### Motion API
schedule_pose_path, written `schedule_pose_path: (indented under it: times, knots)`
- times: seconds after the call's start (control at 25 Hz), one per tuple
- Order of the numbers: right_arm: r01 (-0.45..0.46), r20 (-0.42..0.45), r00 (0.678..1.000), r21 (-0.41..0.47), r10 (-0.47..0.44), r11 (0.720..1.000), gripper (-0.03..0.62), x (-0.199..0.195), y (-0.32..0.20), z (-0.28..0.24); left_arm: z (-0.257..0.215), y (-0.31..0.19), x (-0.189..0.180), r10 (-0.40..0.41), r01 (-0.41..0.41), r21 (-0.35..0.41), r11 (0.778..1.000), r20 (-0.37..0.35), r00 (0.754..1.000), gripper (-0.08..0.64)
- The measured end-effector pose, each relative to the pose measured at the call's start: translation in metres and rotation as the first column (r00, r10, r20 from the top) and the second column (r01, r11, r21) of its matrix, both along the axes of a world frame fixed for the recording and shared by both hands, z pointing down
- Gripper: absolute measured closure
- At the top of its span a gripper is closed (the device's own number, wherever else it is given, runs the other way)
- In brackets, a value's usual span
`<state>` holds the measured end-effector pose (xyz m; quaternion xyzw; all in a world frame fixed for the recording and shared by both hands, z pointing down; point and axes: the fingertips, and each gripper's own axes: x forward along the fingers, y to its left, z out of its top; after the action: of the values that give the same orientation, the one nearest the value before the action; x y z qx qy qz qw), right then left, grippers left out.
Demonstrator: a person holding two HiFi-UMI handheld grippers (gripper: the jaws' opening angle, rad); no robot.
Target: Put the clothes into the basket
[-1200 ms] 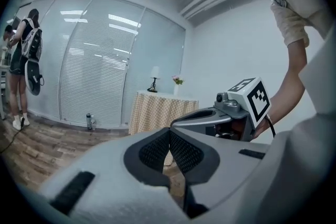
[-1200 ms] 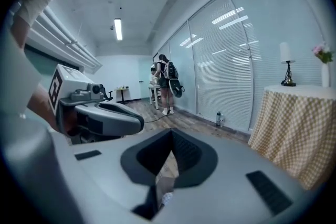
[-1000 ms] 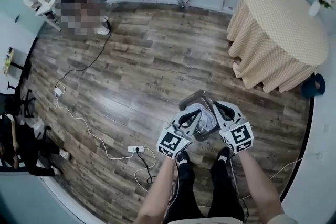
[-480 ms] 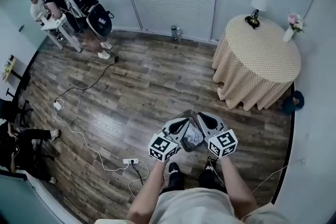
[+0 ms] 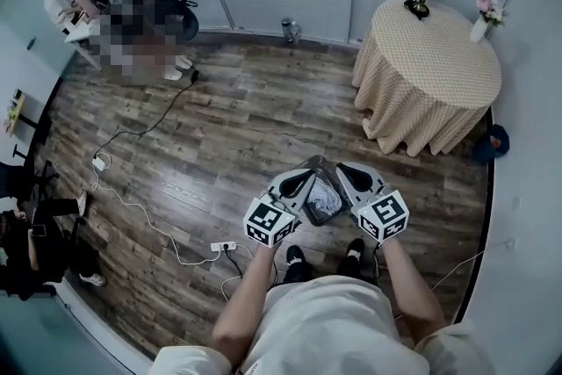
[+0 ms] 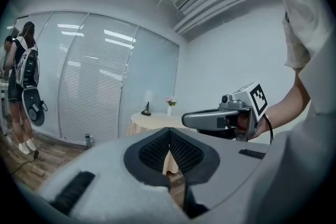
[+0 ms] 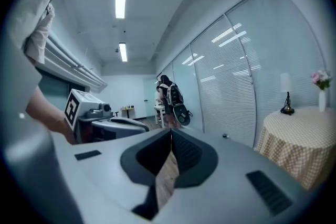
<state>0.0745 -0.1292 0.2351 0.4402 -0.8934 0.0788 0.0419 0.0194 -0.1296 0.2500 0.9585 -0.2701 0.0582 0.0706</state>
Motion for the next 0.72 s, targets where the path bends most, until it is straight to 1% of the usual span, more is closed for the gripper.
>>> schedule_pose_path:
  times: [0.16, 0.32, 0.72]
  knots:
    - [0.008, 0.005, 1.0, -0.009, -0.008, 1.0, 0.572, 0.001, 0.005, 0.002, -0.007, 0.0, 0.005, 0.017, -0.017, 0.025, 1.0, 0.009, 1.0, 0.548]
    - [0.004, -0.005, 1.0, -0.014, -0.004, 1.0, 0.572, 0.004, 0.005, 0.002, -0.009, 0.001, 0.008, 0.019, -0.02, 0.028, 0.999, 0.01, 1.0, 0.548]
    - [0.019, -0.007, 1.0, -0.01, -0.019, 1.0, 0.572, 0.003, -0.005, -0.002, -0.011, -0.006, -0.002, -0.023, 0.022, 0.025, 0.999, 0.009, 1.0, 0.548]
